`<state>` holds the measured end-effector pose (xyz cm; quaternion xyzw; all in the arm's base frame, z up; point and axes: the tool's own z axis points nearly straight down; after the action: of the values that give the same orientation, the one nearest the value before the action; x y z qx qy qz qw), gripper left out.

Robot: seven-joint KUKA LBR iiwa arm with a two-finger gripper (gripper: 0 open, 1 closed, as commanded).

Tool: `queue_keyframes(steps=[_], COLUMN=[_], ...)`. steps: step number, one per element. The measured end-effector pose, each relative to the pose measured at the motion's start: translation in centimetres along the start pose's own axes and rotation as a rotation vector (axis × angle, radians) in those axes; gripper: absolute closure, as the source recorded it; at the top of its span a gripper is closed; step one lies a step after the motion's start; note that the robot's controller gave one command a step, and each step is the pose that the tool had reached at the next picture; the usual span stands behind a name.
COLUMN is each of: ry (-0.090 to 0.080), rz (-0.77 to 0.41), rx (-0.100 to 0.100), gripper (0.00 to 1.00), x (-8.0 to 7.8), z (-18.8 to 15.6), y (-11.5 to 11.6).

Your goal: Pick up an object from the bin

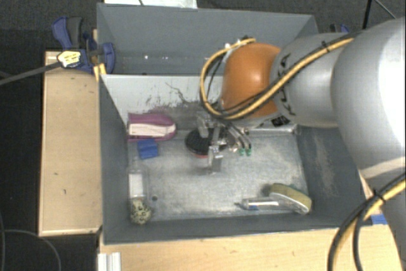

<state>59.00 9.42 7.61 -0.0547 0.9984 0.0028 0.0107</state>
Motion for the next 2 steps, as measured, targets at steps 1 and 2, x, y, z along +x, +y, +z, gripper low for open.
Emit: queue_keyframes(steps=[1, 2], ry=[0.003, 0.001], rz=[0.139, 0.169], rx=[0.001, 0.001], gripper=[0.0, 0.0], x=[0.43, 0.09], z=[-0.02, 0.05], y=[0.36, 0.34])
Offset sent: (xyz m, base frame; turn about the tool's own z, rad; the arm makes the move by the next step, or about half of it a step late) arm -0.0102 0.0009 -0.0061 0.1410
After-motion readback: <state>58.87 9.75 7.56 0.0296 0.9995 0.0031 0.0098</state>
